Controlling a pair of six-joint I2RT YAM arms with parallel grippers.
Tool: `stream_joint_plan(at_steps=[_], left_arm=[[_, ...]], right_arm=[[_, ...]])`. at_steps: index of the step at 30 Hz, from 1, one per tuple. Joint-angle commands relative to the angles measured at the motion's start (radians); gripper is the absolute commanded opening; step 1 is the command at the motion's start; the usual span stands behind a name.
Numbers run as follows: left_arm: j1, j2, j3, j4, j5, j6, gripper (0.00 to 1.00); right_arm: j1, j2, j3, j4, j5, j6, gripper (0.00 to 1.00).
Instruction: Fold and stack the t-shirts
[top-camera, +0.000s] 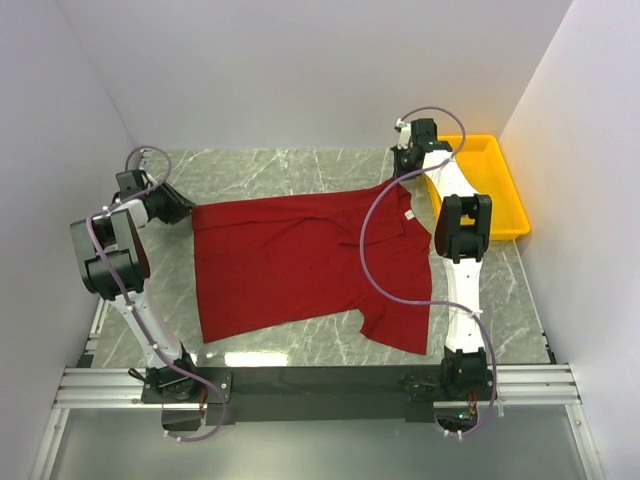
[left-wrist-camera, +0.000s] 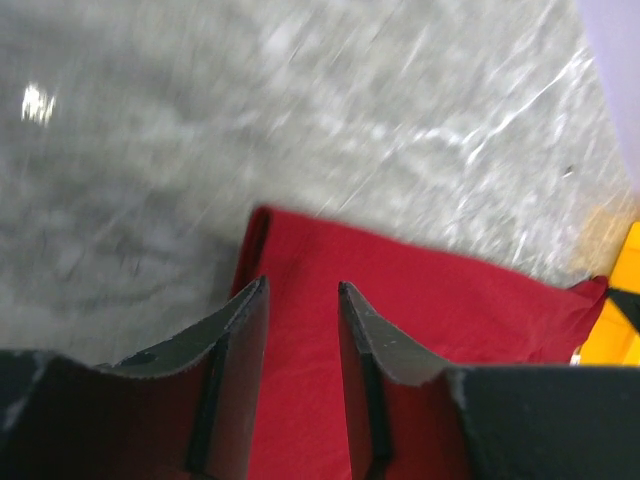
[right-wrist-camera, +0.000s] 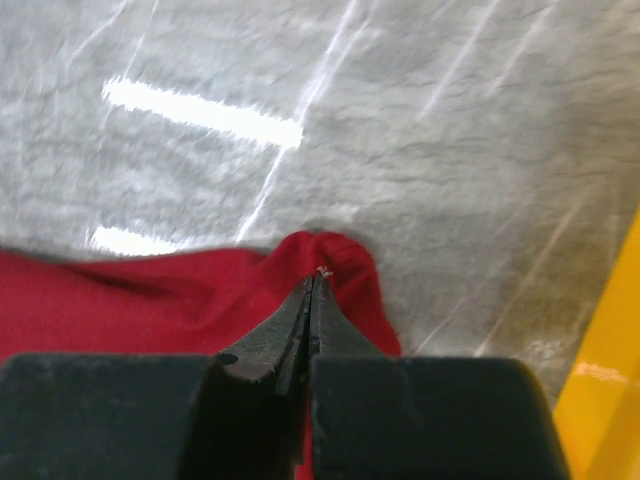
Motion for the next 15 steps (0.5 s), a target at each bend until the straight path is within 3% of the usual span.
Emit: stream_joint_plan(at_steps=[1,15], left_arm=[[-0.002,-0.077,-0.056,0.049,0.024,0.001,0.39],[-0.006,-0.174,-0.177,0.087,0.033,0.024,0.39]], right_arm=[[0.000,-0.038,-0.001,0.092,0.075,0.057,0.00],[-0.003,-0.035,-0.007,0.081,0.204,0.066,0.00]])
